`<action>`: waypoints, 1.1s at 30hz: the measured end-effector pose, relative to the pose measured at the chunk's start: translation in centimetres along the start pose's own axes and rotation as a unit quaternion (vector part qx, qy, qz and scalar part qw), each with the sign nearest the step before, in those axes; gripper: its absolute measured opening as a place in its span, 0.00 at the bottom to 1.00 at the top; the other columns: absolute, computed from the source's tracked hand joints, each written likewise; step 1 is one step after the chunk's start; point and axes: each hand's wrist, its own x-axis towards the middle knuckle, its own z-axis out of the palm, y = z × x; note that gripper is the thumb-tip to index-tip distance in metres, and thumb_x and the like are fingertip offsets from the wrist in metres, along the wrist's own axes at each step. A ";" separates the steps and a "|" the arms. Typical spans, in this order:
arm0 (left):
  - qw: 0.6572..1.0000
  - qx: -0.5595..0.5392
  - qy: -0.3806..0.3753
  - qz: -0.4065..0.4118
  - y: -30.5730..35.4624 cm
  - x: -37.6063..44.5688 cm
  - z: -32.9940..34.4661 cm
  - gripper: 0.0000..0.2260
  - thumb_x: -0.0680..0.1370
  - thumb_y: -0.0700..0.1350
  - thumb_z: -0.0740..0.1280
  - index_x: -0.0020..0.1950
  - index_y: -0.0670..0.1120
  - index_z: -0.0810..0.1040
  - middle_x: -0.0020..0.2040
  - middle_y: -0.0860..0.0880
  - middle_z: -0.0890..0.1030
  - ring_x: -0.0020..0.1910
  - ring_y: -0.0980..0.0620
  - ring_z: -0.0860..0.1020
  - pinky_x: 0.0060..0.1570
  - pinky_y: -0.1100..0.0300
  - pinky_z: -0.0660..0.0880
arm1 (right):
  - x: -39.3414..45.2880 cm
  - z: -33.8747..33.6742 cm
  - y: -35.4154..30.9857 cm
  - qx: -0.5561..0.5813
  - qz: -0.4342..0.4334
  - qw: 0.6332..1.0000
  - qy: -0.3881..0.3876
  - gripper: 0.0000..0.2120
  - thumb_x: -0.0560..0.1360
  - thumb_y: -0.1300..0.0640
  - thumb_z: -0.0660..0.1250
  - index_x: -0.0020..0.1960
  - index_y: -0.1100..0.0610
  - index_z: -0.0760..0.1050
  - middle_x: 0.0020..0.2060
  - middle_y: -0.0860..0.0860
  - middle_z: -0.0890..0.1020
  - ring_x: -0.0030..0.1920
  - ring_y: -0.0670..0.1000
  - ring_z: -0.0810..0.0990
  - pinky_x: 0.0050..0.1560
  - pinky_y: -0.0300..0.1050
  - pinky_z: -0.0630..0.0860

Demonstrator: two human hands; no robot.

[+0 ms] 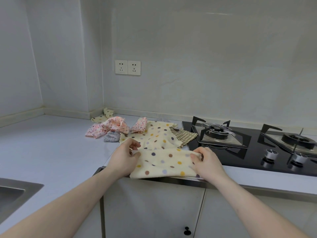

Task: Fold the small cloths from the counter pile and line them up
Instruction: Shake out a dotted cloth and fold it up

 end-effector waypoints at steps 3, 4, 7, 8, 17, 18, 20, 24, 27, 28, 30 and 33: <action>1.000 -0.024 -0.001 0.000 -0.1 -0.1 -0.1 0.09 0.78 0.41 0.70 0.53 0.54 0.77 0.49 0.56 0.78 0.44 0.55 0.78 0.38 0.64 0.72 | -0.4 -0.6 -0.3 0.116 0.037 0.992 0.014 0.03 0.82 0.55 0.65 0.51 0.50 0.77 0.45 0.51 0.82 0.29 0.52 0.83 0.28 0.46 0.79; 1.000 -0.020 0.001 0.004 -0.1 -0.1 0.0 0.10 0.77 0.41 0.71 0.53 0.54 0.76 0.49 0.56 0.78 0.43 0.55 0.78 0.38 0.65 0.72 | -0.4 -0.7 -0.3 0.134 0.045 0.990 0.023 0.03 0.81 0.56 0.66 0.53 0.50 0.78 0.46 0.51 0.83 0.30 0.51 0.84 0.27 0.43 0.78; 1.000 -0.001 0.012 0.012 -0.1 -0.3 0.1 0.12 0.74 0.43 0.74 0.52 0.55 0.76 0.49 0.57 0.77 0.41 0.55 0.78 0.38 0.66 0.70 | -0.2 -0.8 -0.1 0.163 0.070 0.983 0.054 0.11 0.77 0.55 0.72 0.58 0.49 0.78 0.46 0.49 0.86 0.40 0.46 0.86 0.38 0.42 0.80; 1.000 -0.001 0.017 0.010 -0.1 -0.3 0.1 0.13 0.73 0.43 0.75 0.52 0.55 0.76 0.49 0.58 0.77 0.40 0.56 0.78 0.37 0.65 0.69 | -0.1 -0.8 -0.1 0.170 0.085 0.980 0.059 0.13 0.75 0.55 0.74 0.59 0.48 0.78 0.43 0.48 0.87 0.42 0.46 0.86 0.44 0.45 0.81; 0.998 -0.061 0.018 -0.018 -0.1 0.2 -0.4 0.11 0.73 0.40 0.72 0.51 0.53 0.77 0.52 0.57 0.77 0.39 0.55 0.79 0.36 0.62 0.73 | 1.6 -2.8 -2.3 0.178 0.154 0.970 0.058 0.20 0.70 0.55 0.78 0.60 0.50 0.77 0.47 0.49 0.85 0.50 0.50 0.82 0.43 0.43 0.75; 0.997 -0.073 0.014 -0.027 -0.1 0.2 -0.5 0.11 0.74 0.39 0.71 0.51 0.52 0.77 0.52 0.56 0.77 0.39 0.55 0.79 0.36 0.62 0.73 | 1.8 -3.0 -3.0 0.180 0.150 0.971 0.057 0.20 0.70 0.56 0.78 0.60 0.50 0.77 0.47 0.49 0.85 0.50 0.50 0.83 0.43 0.43 0.77; 0.995 -0.092 0.010 -0.042 -0.1 0.3 -0.7 0.10 0.75 0.39 0.71 0.52 0.51 0.78 0.52 0.56 0.77 0.38 0.55 0.79 0.36 0.63 0.73 | 2.3 -3.3 -4.3 0.178 0.141 0.973 0.047 0.20 0.69 0.57 0.78 0.58 0.50 0.77 0.47 0.50 0.84 0.50 0.52 0.83 0.47 0.52 0.82; 0.992 -0.116 0.002 -0.053 -0.2 0.6 -1.2 0.09 0.76 0.38 0.70 0.53 0.50 0.79 0.52 0.54 0.79 0.39 0.54 0.80 0.37 0.64 0.73 | 3.2 -3.6 -7.1 0.157 0.112 0.981 0.018 0.18 0.69 0.58 0.77 0.56 0.50 0.78 0.50 0.51 0.85 0.49 0.51 0.84 0.54 0.50 0.81; 0.990 -0.129 -0.002 -0.063 -0.2 0.8 -1.4 0.09 0.76 0.37 0.70 0.52 0.50 0.79 0.51 0.53 0.79 0.40 0.53 0.80 0.38 0.64 0.74 | 3.2 -3.5 -9.6 0.164 0.097 0.982 -0.011 0.16 0.71 0.61 0.75 0.56 0.52 0.78 0.46 0.52 0.85 0.37 0.48 0.82 0.39 0.41 0.78; 0.989 -0.132 -0.003 -0.064 -0.3 0.8 -1.5 0.09 0.76 0.37 0.70 0.52 0.51 0.79 0.51 0.53 0.79 0.40 0.52 0.80 0.38 0.64 0.74 | 3.1 -3.4 -10.4 0.175 0.099 0.979 -0.021 0.15 0.72 0.62 0.74 0.56 0.53 0.78 0.44 0.54 0.85 0.32 0.49 0.81 0.34 0.40 0.76; 0.989 -0.136 -0.004 -0.065 -0.3 0.8 -1.6 0.10 0.76 0.37 0.70 0.52 0.50 0.79 0.51 0.53 0.80 0.39 0.52 0.80 0.38 0.65 0.73 | 2.8 -2.8 -11.9 0.193 0.103 0.975 -0.040 0.14 0.73 0.65 0.72 0.57 0.55 0.77 0.39 0.56 0.84 0.28 0.49 0.79 0.29 0.39 0.77; 0.988 -0.140 -0.009 -0.068 -0.4 0.9 -1.6 0.10 0.75 0.37 0.71 0.52 0.50 0.79 0.51 0.52 0.80 0.39 0.52 0.80 0.37 0.65 0.73 | 2.5 -1.6 -13.4 0.200 0.098 0.973 -0.055 0.15 0.72 0.66 0.70 0.58 0.56 0.76 0.38 0.56 0.85 0.27 0.49 0.80 0.35 0.42 0.82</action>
